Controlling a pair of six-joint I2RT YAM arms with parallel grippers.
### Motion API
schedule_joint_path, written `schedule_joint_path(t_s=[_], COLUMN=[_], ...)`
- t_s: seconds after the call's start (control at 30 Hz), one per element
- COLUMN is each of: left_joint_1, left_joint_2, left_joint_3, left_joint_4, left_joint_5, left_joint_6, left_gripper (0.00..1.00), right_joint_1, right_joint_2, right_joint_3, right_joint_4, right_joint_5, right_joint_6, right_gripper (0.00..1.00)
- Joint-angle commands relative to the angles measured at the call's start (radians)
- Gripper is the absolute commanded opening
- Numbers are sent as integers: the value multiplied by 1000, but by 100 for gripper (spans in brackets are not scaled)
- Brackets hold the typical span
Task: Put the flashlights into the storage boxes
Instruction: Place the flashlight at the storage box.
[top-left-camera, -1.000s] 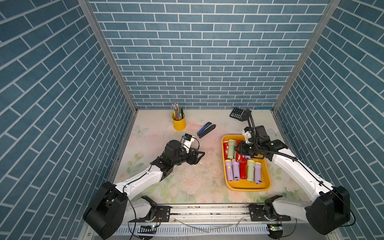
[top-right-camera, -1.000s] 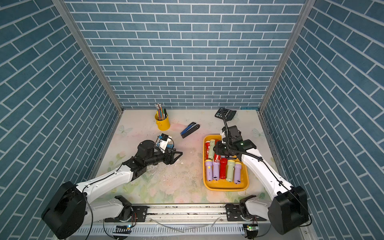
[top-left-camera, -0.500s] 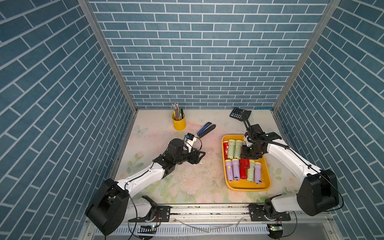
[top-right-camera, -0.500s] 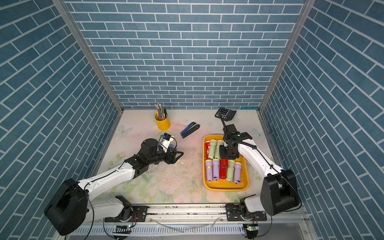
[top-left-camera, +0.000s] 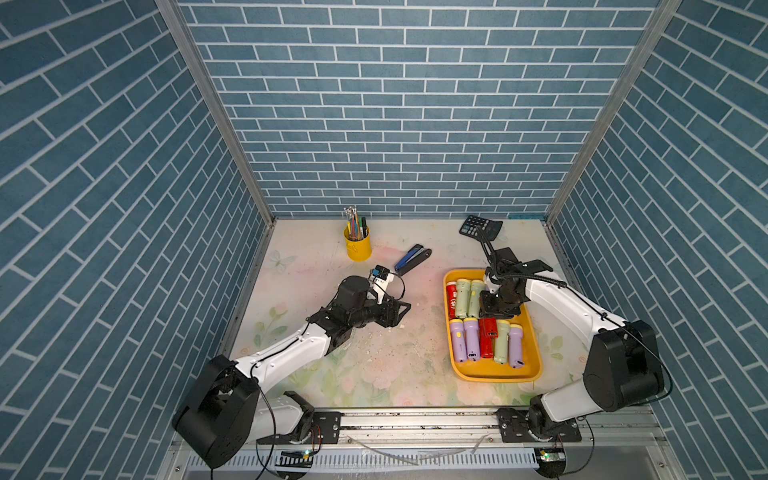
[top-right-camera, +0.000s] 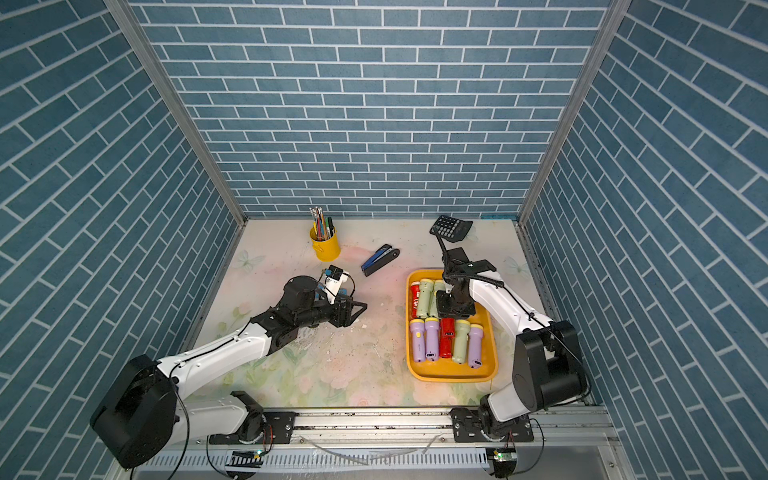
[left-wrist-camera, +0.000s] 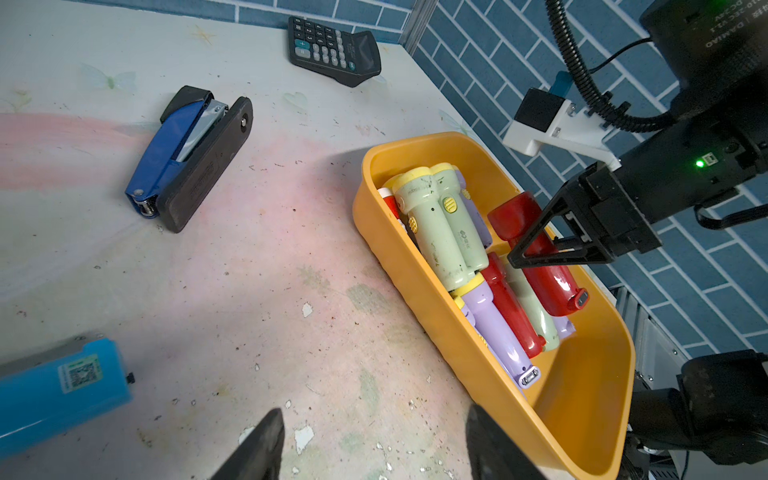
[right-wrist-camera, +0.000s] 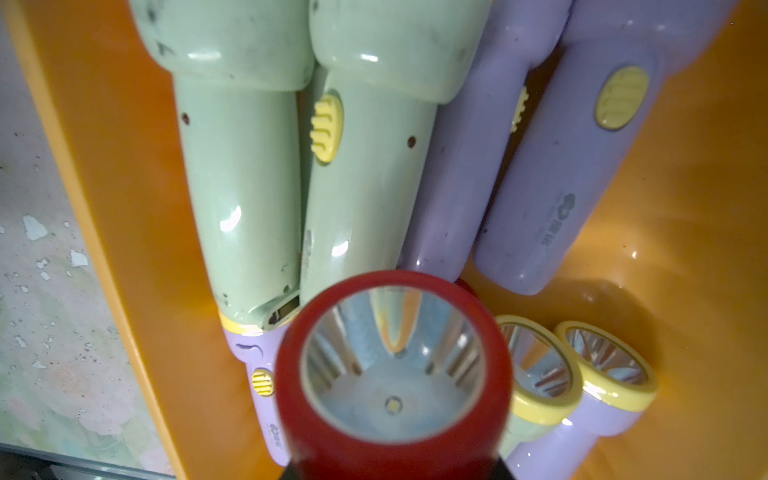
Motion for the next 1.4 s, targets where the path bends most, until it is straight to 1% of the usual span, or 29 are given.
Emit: schedule_joint_path(t_s=[0.0, 0.27, 0.4, 0.63, 0.73, 0.9, 1.2, 1.37], left_joint_1=[-5, -6, -5, -5, -6, -5, -5, -5], left_joint_2=[18, 27, 18, 5, 0, 1, 14, 24], left_joint_3=[31, 35, 30, 23, 21, 46, 57, 63], left_joint_4=[-18, -13, -21, -32, -45, -130, -162, -177], left_joint_5=[-5, -2, -7, -15, -31, -90, -128, -138], left_joint_6=[20, 19, 23, 27, 26, 36, 34, 30], left_gripper=[70, 69, 69, 69, 69, 69, 69, 69], right_joint_1=[-4, -4, -8, -98, -148, -203, -249, -250], right_joint_2=[15, 42, 30, 19, 45, 111, 219, 241], right_joint_3=[56, 62, 49, 49, 67, 132, 212, 234], right_joint_4=[-39, -47, -49, -16, 2, 14, 22, 3], right_joint_5=[2, 4, 67, 83, 79, 69, 67, 87], right_joint_6=[-37, -20, 2, -8, -34, -71, -116, -126], right_gripper=[21, 23, 23, 24, 24, 26, 28, 30])
